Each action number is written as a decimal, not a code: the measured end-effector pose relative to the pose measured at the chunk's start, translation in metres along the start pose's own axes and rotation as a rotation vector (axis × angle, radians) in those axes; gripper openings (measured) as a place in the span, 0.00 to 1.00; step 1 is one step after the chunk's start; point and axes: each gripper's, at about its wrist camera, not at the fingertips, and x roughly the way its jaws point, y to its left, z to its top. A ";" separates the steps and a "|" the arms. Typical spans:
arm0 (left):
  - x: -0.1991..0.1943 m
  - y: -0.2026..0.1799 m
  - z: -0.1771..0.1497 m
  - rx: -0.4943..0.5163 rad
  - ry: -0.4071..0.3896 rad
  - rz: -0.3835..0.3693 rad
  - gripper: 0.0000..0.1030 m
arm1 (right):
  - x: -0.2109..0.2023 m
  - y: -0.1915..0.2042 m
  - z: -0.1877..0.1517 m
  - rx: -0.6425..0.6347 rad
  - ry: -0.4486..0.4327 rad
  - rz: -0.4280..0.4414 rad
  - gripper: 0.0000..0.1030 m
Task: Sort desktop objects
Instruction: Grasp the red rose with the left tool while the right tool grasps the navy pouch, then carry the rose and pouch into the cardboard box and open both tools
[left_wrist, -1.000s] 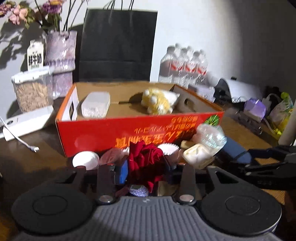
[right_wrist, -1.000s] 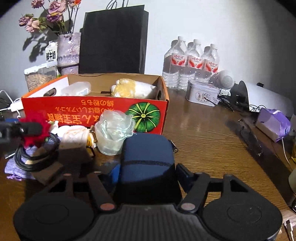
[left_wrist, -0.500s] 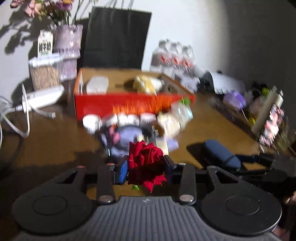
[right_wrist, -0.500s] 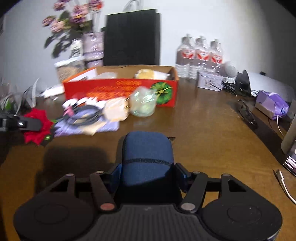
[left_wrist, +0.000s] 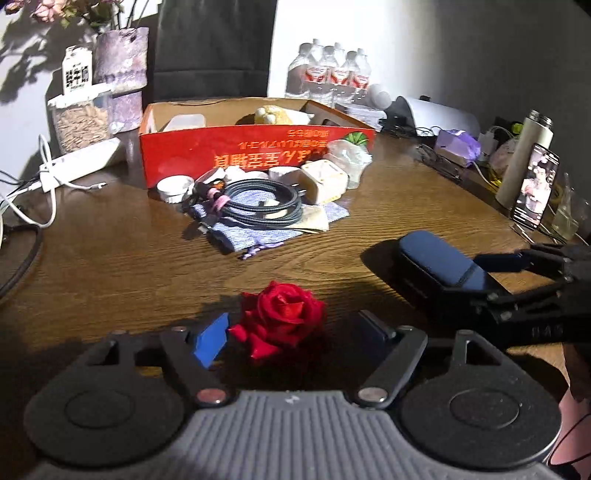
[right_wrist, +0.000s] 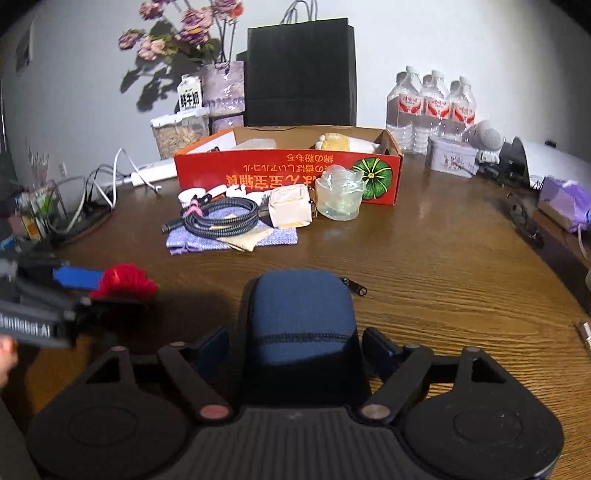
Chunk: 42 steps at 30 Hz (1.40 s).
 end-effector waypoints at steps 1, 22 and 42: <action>-0.001 -0.002 0.000 0.010 -0.006 0.000 0.77 | 0.001 -0.001 0.001 0.013 0.003 0.005 0.78; 0.002 -0.010 0.002 0.051 -0.040 0.032 0.35 | 0.013 0.007 0.002 0.001 -0.001 -0.024 0.59; 0.003 0.065 0.169 -0.076 -0.240 0.088 0.32 | 0.023 -0.059 0.174 0.103 -0.206 -0.040 0.59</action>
